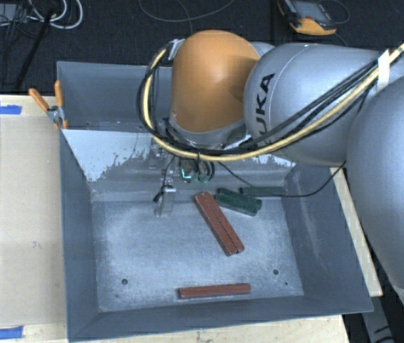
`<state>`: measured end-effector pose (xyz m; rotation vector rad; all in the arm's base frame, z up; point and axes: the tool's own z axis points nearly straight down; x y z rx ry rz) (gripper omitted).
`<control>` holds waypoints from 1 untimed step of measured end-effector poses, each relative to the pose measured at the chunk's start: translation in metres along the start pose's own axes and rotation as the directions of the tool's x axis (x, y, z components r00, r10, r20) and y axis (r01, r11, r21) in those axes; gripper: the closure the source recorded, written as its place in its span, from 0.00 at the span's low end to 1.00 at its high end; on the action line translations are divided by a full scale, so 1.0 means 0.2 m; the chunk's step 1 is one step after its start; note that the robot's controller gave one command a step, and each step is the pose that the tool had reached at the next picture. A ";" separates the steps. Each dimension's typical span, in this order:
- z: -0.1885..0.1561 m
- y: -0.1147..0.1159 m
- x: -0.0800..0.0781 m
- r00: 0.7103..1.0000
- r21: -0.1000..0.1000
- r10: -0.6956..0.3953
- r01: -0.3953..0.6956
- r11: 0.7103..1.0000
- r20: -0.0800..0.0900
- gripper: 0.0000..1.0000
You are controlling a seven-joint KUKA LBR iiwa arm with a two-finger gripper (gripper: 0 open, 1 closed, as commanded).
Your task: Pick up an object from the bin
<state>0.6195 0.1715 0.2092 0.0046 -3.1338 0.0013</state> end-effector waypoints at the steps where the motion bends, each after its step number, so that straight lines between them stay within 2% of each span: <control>1: 0.12 -0.30 0.14 0.995 0.002 0.095 -0.095 0.995 0.003 0.00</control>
Offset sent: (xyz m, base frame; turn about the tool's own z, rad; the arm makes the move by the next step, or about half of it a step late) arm -0.0262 -0.0565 -0.0207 0.0899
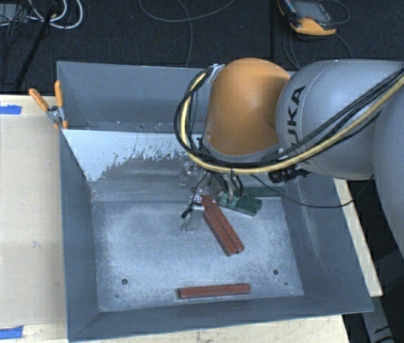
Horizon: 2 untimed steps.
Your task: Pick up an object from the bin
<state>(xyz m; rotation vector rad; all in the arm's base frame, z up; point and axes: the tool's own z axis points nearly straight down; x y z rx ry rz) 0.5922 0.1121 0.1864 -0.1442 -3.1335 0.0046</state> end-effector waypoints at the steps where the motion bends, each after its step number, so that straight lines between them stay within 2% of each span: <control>1: 0.12 -0.46 -0.14 0.988 0.000 0.157 -0.157 0.988 0.003 0.00; 2: 0.61 -0.67 0.21 0.951 0.000 0.309 -0.309 0.951 -0.007 0.00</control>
Offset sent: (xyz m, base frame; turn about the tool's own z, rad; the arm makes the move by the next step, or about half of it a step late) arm 0.0190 -0.0898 -0.0234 0.1506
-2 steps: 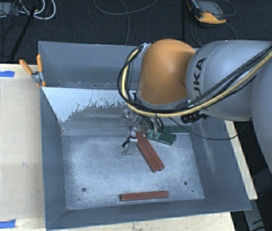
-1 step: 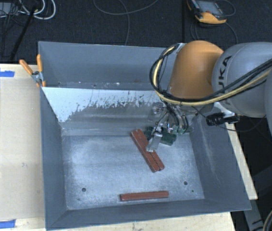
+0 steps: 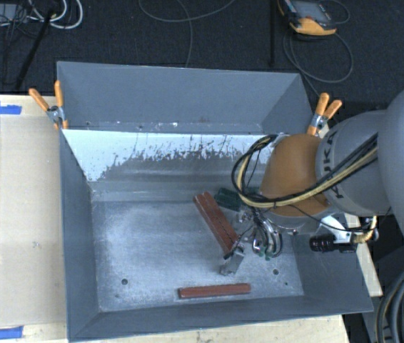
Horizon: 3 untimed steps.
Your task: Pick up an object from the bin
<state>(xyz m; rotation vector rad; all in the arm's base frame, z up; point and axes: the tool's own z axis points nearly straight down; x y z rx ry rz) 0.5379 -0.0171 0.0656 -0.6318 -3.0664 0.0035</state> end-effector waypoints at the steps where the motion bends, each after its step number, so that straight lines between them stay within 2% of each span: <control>1: -0.02 0.01 -0.01 1.000 -0.004 0.002 -0.001 1.000 0.008 1.00; 2: -0.02 0.00 -0.05 0.995 -0.003 -0.099 0.099 0.995 0.011 1.00; 3: -0.02 0.00 -0.05 0.995 -0.004 -0.096 0.096 0.995 0.011 0.00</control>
Offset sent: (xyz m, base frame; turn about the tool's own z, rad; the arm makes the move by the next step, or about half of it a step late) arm 0.0000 0.0000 0.0000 0.0000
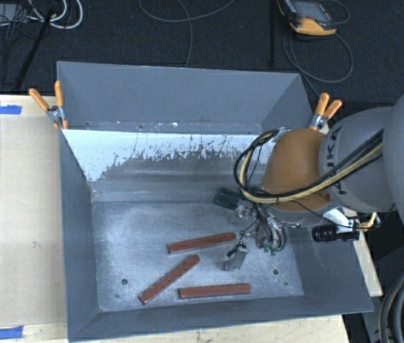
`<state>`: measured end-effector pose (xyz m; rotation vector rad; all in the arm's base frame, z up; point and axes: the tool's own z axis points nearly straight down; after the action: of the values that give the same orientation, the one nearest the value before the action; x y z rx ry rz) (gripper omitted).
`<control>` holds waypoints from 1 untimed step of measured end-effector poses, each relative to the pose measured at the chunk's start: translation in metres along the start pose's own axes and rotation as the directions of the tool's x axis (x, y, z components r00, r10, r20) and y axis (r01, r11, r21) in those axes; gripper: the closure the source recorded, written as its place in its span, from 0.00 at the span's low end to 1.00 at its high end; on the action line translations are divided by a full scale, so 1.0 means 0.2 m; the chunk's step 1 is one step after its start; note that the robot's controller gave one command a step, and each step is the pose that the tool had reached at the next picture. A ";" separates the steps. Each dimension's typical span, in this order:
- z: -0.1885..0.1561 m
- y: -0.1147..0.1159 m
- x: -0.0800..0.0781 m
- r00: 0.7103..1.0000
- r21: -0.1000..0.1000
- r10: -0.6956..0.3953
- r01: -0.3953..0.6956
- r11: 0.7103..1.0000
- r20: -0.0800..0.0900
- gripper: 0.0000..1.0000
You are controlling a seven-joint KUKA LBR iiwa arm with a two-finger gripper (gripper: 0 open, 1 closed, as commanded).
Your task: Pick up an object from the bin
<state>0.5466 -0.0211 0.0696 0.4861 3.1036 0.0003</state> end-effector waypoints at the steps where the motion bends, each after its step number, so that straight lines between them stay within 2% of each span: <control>1: 0.00 0.27 0.02 0.991 -0.002 -0.131 0.131 0.991 0.001 0.00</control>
Offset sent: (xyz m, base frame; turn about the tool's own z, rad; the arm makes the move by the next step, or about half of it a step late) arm 0.0113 0.0495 0.0004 -0.1302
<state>0.5583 0.0310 0.0696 0.2810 3.1280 0.0029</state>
